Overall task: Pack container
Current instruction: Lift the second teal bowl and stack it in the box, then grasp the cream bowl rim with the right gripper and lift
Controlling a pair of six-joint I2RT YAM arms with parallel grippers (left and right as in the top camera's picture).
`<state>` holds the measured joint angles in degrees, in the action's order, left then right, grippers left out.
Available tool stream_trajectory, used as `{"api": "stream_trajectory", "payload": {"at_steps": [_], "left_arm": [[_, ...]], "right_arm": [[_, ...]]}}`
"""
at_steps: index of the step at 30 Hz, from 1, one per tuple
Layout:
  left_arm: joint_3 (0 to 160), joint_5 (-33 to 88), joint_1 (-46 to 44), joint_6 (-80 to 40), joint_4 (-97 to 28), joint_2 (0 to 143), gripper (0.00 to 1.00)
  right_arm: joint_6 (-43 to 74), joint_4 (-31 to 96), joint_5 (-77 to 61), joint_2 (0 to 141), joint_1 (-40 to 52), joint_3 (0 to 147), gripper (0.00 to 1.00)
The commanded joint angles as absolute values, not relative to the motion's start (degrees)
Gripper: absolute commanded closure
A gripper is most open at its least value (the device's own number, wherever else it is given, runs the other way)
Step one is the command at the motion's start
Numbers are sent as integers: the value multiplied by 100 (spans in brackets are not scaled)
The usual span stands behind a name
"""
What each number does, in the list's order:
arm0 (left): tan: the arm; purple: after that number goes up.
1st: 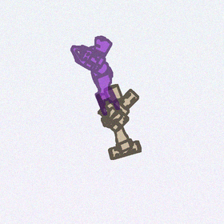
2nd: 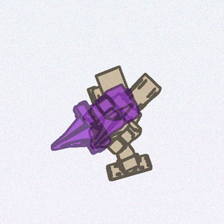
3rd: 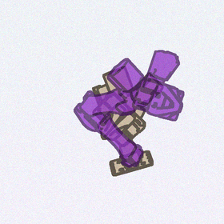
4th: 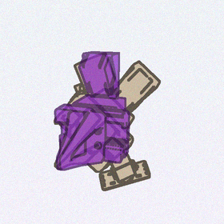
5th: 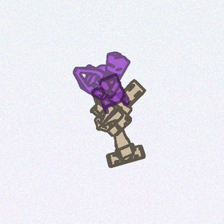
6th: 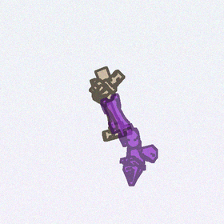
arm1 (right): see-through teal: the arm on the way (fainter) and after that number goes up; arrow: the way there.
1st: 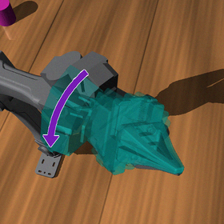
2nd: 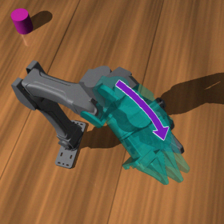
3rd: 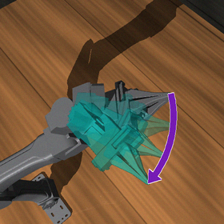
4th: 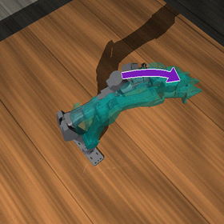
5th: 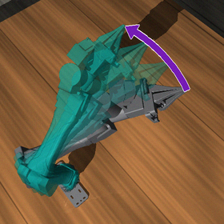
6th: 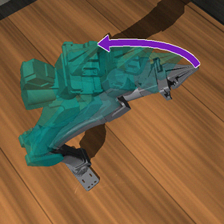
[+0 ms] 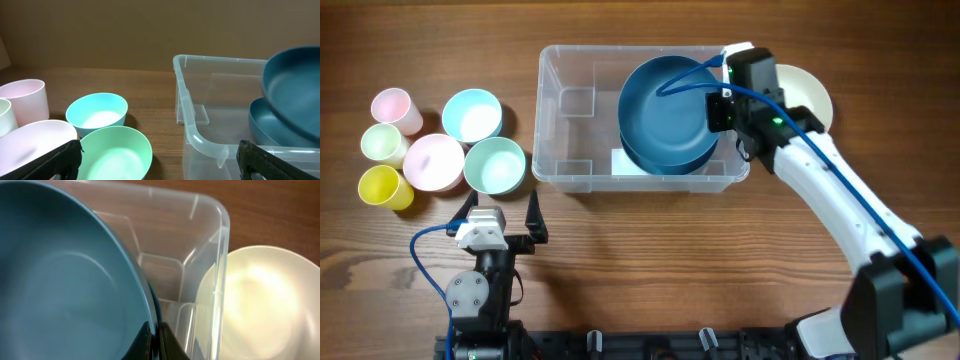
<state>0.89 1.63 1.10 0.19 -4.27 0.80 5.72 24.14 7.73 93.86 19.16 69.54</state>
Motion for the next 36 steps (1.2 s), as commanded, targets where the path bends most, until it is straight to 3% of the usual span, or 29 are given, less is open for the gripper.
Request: {"api": "stream_trajectory", "payload": {"at_steps": [1,3,4,5,7,17,24,31,36], "left_arm": [[32,211,80,128,-421,56,0],[32,211,80,128,-421,56,0],[32,211,80,128,-421,56,0],[32,211,80,128,-421,56,0],[32,211,80,128,-421,56,0],[32,211,80,128,-421,56,0],[32,211,80,128,-421,56,0],[32,211,80,128,-421,56,0],[32,211,80,128,-421,56,0]], "right_arm": [[534,2292,1011,9568,1933,7028,96],[534,2292,1011,9609,1933,7028,94],[534,2300,1009,9612,1933,7028,71],[526,2300,976,9612,1933,7028,57],[425,2300,832,9609,1933,7030,51],[574,2429,648,9080,1933,7266,48],[1776,3695,2231,8267,1616,7955,50],[2416,4764,2102,7631,217,8047,48],[2408,5109,1083,7822,-1133,8014,48]]}}
